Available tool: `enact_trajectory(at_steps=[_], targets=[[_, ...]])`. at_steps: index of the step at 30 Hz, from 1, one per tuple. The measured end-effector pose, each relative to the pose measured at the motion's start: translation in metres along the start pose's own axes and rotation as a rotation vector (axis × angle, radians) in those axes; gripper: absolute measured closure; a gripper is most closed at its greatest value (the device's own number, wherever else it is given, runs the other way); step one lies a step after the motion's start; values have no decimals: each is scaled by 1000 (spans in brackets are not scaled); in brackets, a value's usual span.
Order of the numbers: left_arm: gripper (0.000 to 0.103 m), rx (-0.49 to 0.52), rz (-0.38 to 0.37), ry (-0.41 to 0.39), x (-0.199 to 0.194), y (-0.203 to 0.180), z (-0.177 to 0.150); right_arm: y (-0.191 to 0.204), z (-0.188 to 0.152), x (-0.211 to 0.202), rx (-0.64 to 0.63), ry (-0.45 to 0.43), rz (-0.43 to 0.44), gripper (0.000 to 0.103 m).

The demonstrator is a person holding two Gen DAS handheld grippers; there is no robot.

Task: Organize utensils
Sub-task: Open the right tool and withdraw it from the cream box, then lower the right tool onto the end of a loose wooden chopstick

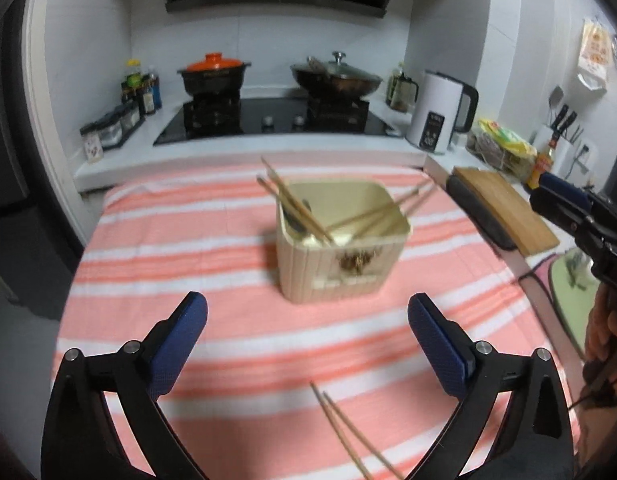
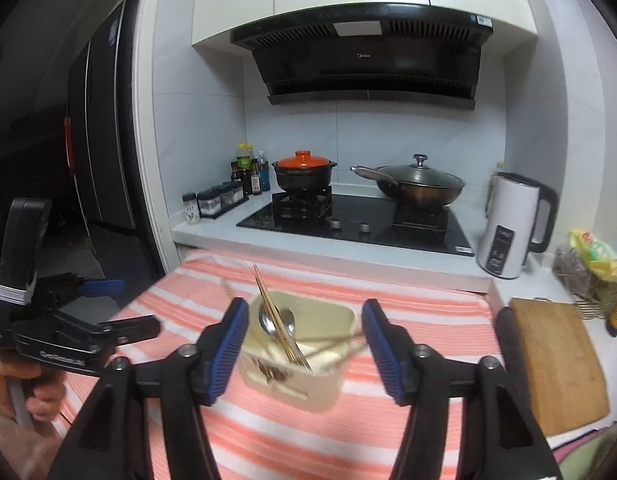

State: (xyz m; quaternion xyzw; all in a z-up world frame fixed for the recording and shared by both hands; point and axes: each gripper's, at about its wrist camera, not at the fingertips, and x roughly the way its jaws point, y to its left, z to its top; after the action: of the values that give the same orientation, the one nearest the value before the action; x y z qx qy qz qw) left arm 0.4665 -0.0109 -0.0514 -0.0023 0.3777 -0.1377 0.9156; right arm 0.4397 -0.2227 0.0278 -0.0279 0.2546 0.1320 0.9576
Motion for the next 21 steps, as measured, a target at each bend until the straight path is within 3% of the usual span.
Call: enact_trajectory(at_steps=[3, 5, 10, 14, 21], targets=[[2, -35, -10, 93, 2, -6, -72, 7, -61, -16, -50, 79, -36, 39], [2, -59, 22, 126, 2, -11, -113, 13, -110, -24, -53, 146, -33, 39], [3, -104, 87, 150, -7, -25, -170, 21, -208, -47, 19, 276, -76, 39], [2, -56, 129, 122, -20, -39, -183, 26, -239, -71, 45, 285, -73, 39], [2, -52, 143, 107, -32, -41, -197, 51, -251, -90, -5, 271, -46, 39]])
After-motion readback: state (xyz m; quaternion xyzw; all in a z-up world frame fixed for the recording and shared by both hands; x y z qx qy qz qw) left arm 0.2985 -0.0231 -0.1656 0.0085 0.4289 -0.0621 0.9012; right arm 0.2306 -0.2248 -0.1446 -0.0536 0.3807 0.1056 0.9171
